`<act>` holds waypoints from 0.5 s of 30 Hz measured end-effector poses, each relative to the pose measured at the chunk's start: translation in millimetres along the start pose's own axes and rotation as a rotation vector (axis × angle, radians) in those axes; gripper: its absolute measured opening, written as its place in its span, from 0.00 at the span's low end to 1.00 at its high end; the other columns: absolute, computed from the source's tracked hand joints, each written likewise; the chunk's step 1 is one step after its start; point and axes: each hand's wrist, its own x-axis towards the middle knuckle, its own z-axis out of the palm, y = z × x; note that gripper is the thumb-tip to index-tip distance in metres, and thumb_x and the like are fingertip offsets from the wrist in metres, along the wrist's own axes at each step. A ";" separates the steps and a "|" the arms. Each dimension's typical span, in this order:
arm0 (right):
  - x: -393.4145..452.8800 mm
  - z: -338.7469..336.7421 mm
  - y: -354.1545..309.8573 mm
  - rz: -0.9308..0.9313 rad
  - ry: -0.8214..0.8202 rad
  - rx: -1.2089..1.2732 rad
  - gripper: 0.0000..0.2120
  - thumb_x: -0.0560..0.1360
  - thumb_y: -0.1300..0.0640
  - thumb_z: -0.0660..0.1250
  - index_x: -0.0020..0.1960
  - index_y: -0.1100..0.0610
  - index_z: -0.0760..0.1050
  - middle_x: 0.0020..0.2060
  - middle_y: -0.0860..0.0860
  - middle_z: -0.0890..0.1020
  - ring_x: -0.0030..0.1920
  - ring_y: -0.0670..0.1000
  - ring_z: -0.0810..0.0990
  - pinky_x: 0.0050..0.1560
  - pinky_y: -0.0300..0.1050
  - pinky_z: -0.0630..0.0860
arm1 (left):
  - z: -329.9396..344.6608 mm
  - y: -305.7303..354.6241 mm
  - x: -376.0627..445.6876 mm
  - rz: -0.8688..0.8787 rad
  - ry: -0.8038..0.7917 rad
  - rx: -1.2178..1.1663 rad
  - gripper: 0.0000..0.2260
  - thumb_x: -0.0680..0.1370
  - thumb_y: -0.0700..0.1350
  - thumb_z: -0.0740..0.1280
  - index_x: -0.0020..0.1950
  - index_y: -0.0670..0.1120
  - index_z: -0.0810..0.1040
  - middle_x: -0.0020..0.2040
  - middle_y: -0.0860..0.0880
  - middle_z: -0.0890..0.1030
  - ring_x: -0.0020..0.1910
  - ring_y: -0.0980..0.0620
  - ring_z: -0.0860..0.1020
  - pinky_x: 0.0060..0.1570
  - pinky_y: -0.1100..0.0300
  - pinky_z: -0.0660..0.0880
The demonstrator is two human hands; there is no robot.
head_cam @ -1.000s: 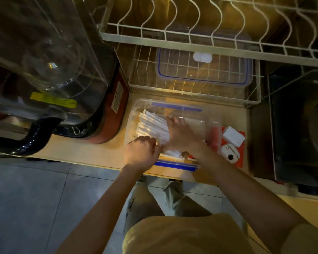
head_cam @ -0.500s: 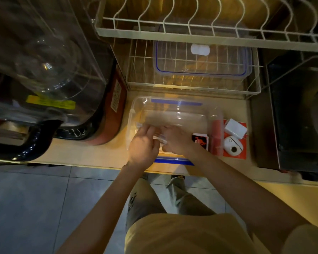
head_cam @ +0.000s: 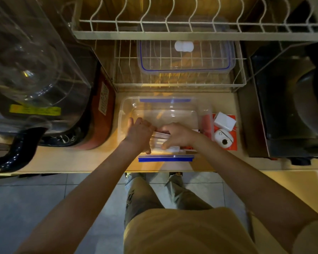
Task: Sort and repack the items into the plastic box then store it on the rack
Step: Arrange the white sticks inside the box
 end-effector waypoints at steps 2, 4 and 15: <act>-4.2 -4.3 4.1 0.005 0.021 0.032 0.18 0.73 0.61 0.67 0.62 0.62 0.73 0.59 0.58 0.79 0.58 0.56 0.77 0.58 0.49 0.74 | 1.1 4.1 2.3 0.038 0.016 0.039 0.37 0.67 0.53 0.73 0.72 0.51 0.60 0.71 0.44 0.65 0.71 0.42 0.61 0.69 0.42 0.54; -9.0 -6.9 7.4 0.028 0.072 0.118 0.14 0.76 0.61 0.63 0.60 0.62 0.75 0.58 0.60 0.79 0.59 0.57 0.77 0.60 0.51 0.73 | 1.9 8.5 3.5 0.089 0.035 0.069 0.38 0.67 0.52 0.73 0.73 0.50 0.58 0.72 0.43 0.64 0.71 0.41 0.61 0.70 0.42 0.54; -24.4 -13.1 27.2 0.128 0.285 0.396 0.13 0.78 0.54 0.60 0.56 0.59 0.77 0.55 0.56 0.81 0.57 0.55 0.77 0.63 0.53 0.72 | 7.6 19.7 16.1 0.152 0.068 0.068 0.31 0.68 0.47 0.72 0.67 0.46 0.62 0.66 0.44 0.70 0.64 0.43 0.70 0.59 0.48 0.70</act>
